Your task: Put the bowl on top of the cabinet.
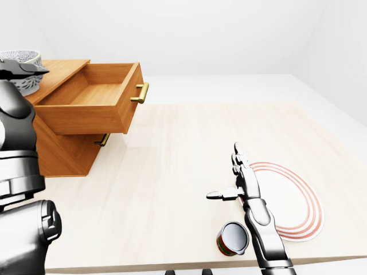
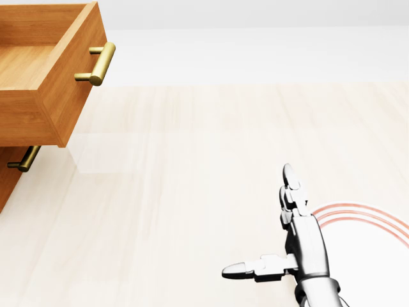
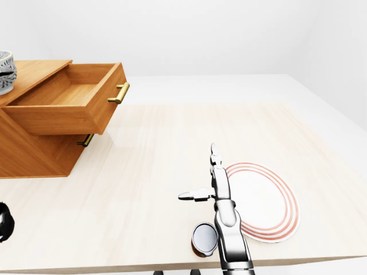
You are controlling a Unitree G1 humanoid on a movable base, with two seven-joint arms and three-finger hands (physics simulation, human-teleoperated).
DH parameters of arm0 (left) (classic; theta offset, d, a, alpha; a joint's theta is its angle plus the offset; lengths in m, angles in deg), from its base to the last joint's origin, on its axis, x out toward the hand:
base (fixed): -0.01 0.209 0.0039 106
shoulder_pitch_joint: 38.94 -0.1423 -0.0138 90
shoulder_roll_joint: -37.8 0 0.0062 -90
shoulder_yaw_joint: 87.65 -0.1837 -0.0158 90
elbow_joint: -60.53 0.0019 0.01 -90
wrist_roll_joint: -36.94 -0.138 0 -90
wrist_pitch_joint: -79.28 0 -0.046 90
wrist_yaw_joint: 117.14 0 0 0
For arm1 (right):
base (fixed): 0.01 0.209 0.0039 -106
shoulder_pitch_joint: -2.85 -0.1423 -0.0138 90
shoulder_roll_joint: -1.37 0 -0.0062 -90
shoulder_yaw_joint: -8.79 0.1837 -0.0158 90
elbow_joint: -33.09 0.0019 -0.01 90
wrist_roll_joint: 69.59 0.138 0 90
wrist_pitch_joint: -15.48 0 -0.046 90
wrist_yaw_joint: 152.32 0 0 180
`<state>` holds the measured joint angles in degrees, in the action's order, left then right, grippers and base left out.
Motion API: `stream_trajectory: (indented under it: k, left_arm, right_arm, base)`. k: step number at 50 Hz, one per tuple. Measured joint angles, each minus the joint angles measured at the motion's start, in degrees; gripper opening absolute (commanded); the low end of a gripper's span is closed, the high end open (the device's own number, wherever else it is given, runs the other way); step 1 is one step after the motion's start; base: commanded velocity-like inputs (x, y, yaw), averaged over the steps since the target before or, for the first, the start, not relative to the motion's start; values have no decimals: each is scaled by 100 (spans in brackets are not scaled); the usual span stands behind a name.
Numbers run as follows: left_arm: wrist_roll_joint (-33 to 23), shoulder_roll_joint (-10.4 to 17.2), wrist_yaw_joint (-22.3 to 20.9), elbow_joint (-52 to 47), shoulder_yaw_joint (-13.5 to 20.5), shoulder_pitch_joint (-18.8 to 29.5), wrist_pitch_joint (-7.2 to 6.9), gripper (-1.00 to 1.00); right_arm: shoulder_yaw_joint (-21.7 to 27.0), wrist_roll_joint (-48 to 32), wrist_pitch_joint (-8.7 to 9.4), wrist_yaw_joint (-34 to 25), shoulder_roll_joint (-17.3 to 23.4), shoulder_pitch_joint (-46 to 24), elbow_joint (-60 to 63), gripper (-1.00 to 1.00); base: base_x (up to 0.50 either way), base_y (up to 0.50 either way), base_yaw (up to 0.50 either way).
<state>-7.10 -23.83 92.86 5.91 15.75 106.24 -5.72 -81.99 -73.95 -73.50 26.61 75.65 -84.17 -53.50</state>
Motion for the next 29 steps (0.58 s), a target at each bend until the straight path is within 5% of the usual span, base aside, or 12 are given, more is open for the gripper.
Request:
stream_trajectory:
  k: [15, 29]
  left_arm:
    - [947, -1051, -627, -4979, 482, -1393, 0, 100]
    - [1304, -1744, -1317, -7689, 597, -2243, 0, 100]
  right_arm:
    - [0, 1, -6, -10, 2, 18, 25, 100]
    - [-10, -6, -8, -12, -1, 34, 41, 100]
  base:
    - [0, 0, 0]
    - [0, 0, 0]
